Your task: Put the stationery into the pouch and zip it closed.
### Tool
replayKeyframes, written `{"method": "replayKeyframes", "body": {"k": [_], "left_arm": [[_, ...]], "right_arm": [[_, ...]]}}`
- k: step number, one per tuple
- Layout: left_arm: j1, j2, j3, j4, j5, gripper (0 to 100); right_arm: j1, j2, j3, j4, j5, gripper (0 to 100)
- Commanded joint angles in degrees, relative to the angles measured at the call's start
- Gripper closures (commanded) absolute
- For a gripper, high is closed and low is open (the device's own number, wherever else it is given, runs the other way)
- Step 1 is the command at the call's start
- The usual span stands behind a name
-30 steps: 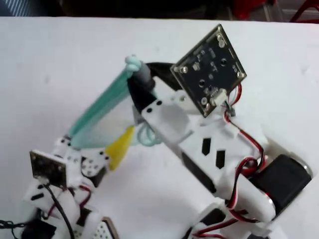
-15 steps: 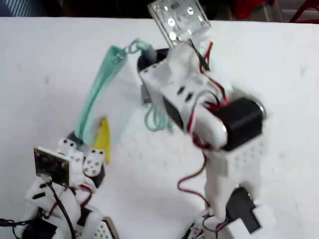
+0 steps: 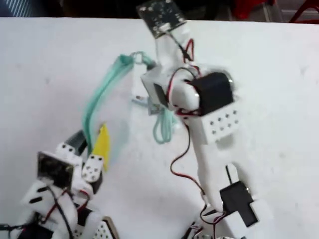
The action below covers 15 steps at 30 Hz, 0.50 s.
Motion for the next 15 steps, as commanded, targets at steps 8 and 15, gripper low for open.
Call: {"method": "replayKeyframes", "body": {"k": [8,15], "left_arm": [[0.7,0.0,18.0,-15.3,1.4,94],[0.8,0.0,18.2,-12.4,1.4,94]], "right_arm": [[0.6,-6.6,1.2,-2.7,-0.4,98.1],[0.0,-7.1,4.3,-3.1,-0.5,98.1]]}}
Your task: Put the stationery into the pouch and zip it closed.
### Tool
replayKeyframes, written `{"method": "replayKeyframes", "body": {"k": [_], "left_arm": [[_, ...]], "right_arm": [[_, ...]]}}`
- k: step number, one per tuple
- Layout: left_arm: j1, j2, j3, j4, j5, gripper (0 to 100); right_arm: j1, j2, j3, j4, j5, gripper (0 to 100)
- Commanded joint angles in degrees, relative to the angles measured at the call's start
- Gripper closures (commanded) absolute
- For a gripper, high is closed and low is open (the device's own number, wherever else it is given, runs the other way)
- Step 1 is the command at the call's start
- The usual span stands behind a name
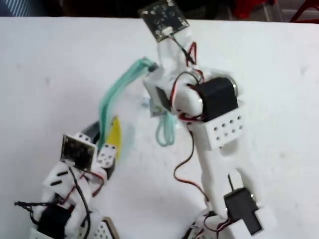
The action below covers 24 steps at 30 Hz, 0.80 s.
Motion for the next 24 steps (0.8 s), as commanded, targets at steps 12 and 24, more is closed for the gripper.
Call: {"method": "replayKeyframes", "body": {"k": [12,24], "left_arm": [[0.2,0.1,-0.7,6.7,0.6,85],[-0.2,0.1,-5.6,12.6,3.4,78]], "right_arm": [[-2.6,-3.4,5.2,-7.9,-0.4,98.1],[-7.3,-3.4,5.3,-6.0,-0.3,98.1]]}}
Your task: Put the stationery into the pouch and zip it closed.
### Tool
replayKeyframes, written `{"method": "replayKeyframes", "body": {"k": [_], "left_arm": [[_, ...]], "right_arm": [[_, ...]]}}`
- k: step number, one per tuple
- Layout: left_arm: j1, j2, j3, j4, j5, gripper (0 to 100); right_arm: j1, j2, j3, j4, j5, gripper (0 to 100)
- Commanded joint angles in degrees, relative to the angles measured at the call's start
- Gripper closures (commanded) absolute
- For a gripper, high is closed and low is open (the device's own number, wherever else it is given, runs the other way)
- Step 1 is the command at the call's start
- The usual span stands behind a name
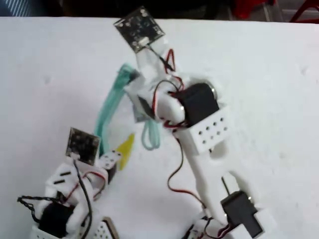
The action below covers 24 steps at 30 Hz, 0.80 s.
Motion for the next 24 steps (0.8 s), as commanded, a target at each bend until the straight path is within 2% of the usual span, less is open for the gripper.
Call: {"method": "replayKeyframes", "body": {"k": [1,8,13,17,19,21,24], "left_arm": [[0.1,-0.2,-7.2,4.7,0.7,78],[-3.4,-0.2,-10.7,1.9,0.3,78],[-3.5,-0.2,-11.5,2.1,0.4,79],[-3.4,-0.2,-11.3,1.0,0.0,91],[-2.6,-0.2,-10.3,-2.2,-3.3,98],[-0.8,-0.2,-6.9,-7.2,-4.5,97],[1.5,-0.2,1.1,-19.4,-4.5,98]], "right_arm": [[-0.7,-2.4,-0.9,0.4,-0.1,98.1],[-1.0,-3.9,-1.6,0.2,-0.1,98.1],[-0.7,-3.4,-0.4,0.4,-0.1,98.1],[-0.8,-3.8,0.6,-1.4,-0.1,98.1],[-0.7,-3.8,0.5,-3.1,-0.1,98.1],[-0.7,-3.9,0.4,-4.8,-0.1,98.1],[-0.7,-4.4,0.4,-6.4,-0.1,98.1]]}}
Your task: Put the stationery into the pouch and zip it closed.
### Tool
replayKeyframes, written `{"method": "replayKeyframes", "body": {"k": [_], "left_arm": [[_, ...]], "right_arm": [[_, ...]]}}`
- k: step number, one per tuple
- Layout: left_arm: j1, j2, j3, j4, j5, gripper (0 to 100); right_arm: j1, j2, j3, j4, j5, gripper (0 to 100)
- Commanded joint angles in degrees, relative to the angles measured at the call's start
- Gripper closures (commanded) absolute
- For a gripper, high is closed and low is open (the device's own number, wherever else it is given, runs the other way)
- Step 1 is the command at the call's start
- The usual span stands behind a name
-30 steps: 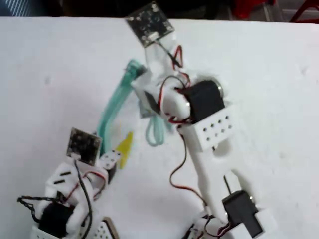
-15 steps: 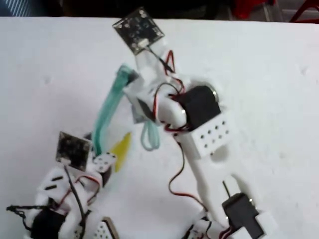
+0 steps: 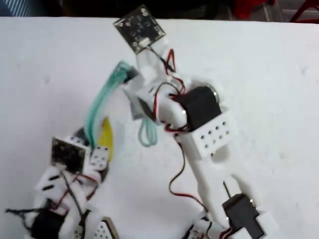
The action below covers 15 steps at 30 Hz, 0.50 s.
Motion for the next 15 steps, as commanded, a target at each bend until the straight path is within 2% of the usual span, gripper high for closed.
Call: {"method": "replayKeyframes", "body": {"k": [1,4,7,11,15], "left_arm": [[2.8,0.0,9.2,-18.1,-0.9,98],[2.9,0.0,12.3,-22.4,-0.9,98],[3.2,0.0,11.9,-20.6,0.8,98],[3.2,0.0,10.6,-17.9,2.2,98],[3.2,0.0,6.3,-11.9,2.4,98]], "right_arm": [[-0.3,-3.0,-0.6,-2.4,-0.1,98.1],[-0.3,-5.5,-0.4,-2.1,0.9,98.1],[-0.2,-8.7,-0.1,-2.4,4.8,98.1],[-0.2,-8.7,0.0,-2.7,5.4,98.1],[1.5,-5.1,-0.3,-3.6,5.0,98.1]]}}
